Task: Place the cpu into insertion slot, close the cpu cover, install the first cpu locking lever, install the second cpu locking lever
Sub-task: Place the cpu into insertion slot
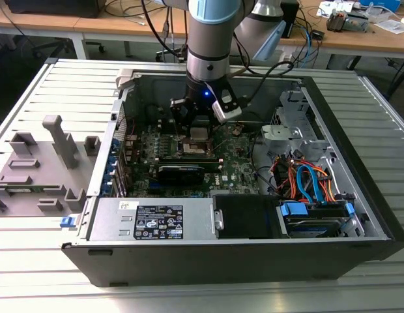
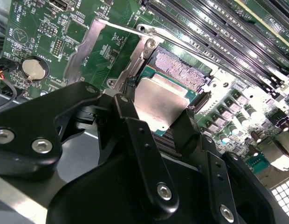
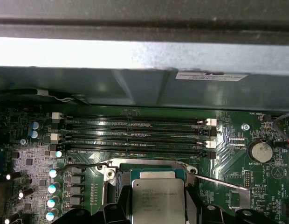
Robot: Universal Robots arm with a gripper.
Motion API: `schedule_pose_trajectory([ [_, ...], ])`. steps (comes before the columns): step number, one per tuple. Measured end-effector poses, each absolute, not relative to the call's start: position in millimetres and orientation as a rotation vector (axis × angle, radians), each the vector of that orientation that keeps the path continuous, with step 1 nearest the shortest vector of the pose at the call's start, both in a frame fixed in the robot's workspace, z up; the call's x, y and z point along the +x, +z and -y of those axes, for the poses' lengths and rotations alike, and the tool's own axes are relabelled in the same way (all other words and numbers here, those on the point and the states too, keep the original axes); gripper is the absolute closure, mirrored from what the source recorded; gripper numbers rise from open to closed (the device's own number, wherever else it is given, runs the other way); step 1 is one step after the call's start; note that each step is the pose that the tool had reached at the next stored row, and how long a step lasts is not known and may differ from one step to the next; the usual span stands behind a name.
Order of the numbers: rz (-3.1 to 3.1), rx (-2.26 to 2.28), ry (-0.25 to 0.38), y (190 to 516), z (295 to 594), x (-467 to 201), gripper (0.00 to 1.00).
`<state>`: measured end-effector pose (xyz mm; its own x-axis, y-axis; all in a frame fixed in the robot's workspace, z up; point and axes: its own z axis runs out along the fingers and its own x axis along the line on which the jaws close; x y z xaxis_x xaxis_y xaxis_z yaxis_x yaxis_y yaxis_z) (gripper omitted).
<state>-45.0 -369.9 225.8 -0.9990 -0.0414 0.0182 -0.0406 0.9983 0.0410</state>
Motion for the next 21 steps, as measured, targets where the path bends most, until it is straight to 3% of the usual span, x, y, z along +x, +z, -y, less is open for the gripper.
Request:
schedule_pose_trajectory([
  [21,3.121,0.064,-0.063,221.2,370.0,-45.0,0.45],
])
